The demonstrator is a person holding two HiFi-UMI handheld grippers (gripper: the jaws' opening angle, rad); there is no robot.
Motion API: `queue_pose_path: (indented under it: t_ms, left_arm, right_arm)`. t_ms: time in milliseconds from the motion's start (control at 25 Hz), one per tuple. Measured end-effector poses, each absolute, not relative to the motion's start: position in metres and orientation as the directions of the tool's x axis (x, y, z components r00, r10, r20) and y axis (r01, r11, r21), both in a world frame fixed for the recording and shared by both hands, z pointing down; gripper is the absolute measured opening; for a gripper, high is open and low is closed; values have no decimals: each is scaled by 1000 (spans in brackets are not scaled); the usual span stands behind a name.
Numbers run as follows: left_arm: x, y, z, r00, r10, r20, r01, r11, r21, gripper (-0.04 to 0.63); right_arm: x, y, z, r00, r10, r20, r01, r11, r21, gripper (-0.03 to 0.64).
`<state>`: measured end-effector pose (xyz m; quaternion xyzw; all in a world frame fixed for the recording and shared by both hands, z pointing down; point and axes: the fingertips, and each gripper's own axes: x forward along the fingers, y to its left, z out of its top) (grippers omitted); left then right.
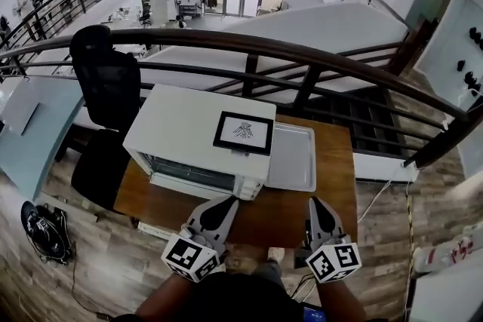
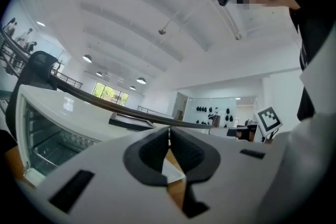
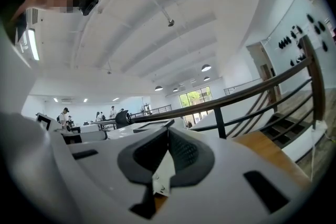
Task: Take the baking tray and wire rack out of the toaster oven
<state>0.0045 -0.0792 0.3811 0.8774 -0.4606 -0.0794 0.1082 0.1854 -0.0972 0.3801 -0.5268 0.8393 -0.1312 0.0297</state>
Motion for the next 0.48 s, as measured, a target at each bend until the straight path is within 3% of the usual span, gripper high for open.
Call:
queue_pose_path:
  t_ms: [480]
  left_arm:
    - [-33,-28,398,533,-846,16,-812,-506,292,18]
  right_arm:
    - [180,-22,360,-402,-915,37,-876,372,-305,-1]
